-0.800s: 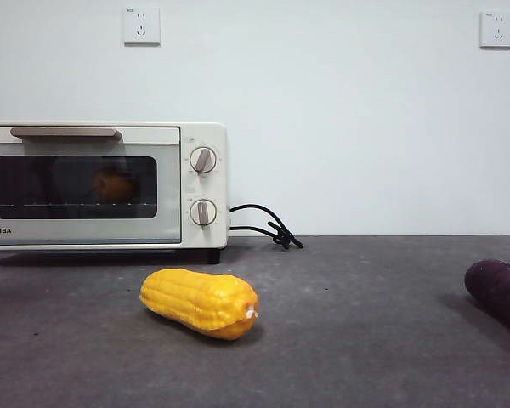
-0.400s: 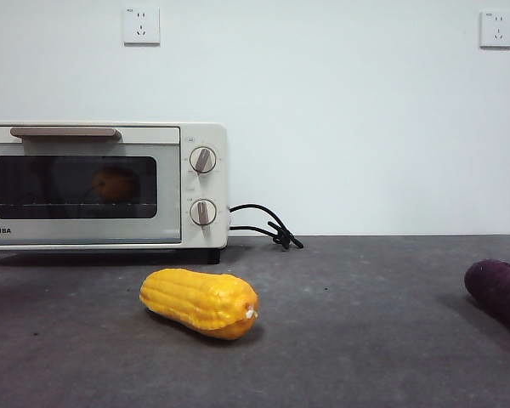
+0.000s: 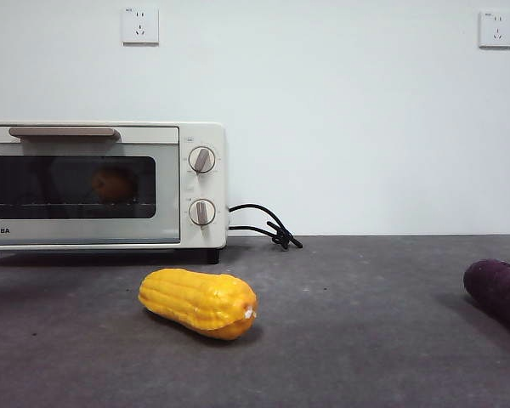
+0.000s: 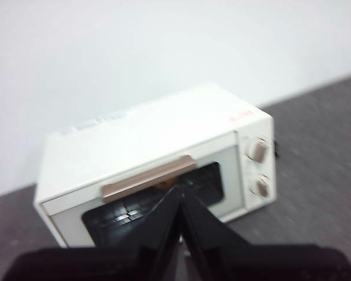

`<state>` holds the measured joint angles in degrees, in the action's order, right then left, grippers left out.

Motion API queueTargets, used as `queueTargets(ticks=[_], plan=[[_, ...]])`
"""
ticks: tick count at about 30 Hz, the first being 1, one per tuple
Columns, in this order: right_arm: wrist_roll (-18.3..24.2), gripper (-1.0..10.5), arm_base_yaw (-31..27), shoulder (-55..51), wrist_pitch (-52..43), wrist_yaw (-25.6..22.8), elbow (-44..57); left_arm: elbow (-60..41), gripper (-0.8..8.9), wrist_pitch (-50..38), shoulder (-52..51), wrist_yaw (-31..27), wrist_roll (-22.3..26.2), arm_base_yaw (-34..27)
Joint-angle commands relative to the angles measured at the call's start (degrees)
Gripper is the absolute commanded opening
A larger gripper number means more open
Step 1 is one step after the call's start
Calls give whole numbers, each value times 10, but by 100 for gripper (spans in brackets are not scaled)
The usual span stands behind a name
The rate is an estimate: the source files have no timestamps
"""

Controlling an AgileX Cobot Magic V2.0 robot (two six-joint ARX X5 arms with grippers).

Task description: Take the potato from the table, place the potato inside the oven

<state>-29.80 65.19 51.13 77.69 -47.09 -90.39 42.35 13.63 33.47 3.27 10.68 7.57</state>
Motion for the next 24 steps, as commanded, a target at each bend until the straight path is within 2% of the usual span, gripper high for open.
queueTargets(ticks=[1, 3, 6, 12, 17, 24], plan=[[-6, 2, 0, 0, 11, -1, 5, -115, -3, -96, -47, 2, -35, -9], [-6, 2, 0, 0, 11, -1, 5, -183, -3, -142, -80, -8, -65, -17], [-6, 2, 0, 0, 11, -1, 5, -265, -3, -176, -124, -47, -68, -33], [-6, 2, 0, 0, 11, -1, 5, -370, -3, -180, -193, -48, -91, -64], [-6, 2, 0, 0, 11, -1, 5, -413, -3, -179, -237, -48, -90, -67], [-6, 2, 0, 0, 11, -1, 5, -419, -3, -111, -297, -48, -80, -68]])
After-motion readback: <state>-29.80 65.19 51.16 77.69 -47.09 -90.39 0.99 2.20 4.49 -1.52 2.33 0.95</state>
